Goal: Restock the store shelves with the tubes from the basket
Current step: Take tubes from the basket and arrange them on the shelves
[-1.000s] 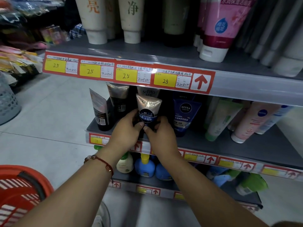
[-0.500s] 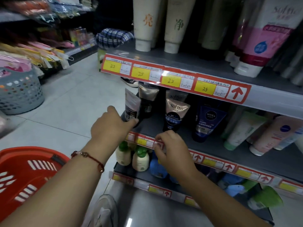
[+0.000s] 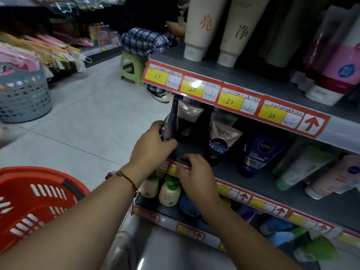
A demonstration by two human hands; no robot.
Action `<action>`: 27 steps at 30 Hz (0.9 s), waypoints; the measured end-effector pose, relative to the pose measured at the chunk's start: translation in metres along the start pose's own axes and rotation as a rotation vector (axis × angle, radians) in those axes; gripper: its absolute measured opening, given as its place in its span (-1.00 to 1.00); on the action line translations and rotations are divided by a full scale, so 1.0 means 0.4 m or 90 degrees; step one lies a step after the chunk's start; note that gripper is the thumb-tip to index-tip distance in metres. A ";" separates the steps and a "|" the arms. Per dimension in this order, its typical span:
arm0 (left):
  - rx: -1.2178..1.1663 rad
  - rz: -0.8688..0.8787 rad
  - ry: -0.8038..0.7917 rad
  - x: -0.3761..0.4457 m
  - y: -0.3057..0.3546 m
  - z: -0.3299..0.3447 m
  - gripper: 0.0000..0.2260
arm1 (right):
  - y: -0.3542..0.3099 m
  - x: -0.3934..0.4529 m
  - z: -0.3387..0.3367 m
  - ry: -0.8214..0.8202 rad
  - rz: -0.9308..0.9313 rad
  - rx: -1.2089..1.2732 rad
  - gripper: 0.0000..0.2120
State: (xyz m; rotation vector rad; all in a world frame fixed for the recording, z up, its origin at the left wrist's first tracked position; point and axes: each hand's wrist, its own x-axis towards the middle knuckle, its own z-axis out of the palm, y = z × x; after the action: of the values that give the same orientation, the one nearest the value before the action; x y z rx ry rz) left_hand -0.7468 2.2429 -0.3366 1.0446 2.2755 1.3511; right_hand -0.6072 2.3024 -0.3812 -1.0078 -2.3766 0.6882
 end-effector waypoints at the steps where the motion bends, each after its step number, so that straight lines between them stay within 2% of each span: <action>1: -0.044 -0.006 -0.023 -0.001 0.001 -0.005 -0.61 | -0.012 0.014 0.001 0.016 0.039 0.050 -0.64; 4: -0.165 -0.037 -0.059 0.005 0.002 -0.020 -0.68 | -0.048 0.071 0.022 0.055 0.166 0.245 -0.55; 7: -0.275 -0.108 -0.075 0.010 0.004 -0.035 -0.72 | -0.081 0.132 0.055 0.147 0.246 0.376 -0.58; 9: -0.327 -0.150 -0.067 0.014 0.001 -0.046 -0.74 | -0.096 0.169 0.070 0.175 0.268 0.383 -0.56; 12: -0.403 -0.179 -0.043 0.022 -0.011 -0.065 -0.73 | -0.100 0.223 0.085 0.160 0.310 0.375 -0.50; 15: -0.443 -0.183 -0.006 0.029 -0.024 -0.082 -0.78 | -0.081 0.267 0.091 0.155 0.354 0.332 -0.54; 18: -0.460 -0.191 0.015 0.032 -0.030 -0.096 -0.75 | -0.064 0.287 0.092 0.146 0.355 0.247 -0.47; 24: -0.467 -0.195 0.019 0.043 -0.042 -0.107 -0.67 | -0.058 0.247 0.085 0.169 0.339 0.249 -0.31; 27: -0.465 -0.199 0.012 0.044 -0.050 -0.109 -0.60 | -0.054 0.222 0.076 0.129 0.306 0.246 -0.43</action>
State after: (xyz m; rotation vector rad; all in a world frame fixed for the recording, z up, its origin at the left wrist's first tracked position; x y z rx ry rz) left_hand -0.7927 2.2220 -0.3292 0.4135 1.6196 1.8187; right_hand -0.6916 2.3479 -0.3720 -1.4029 -1.7444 1.1059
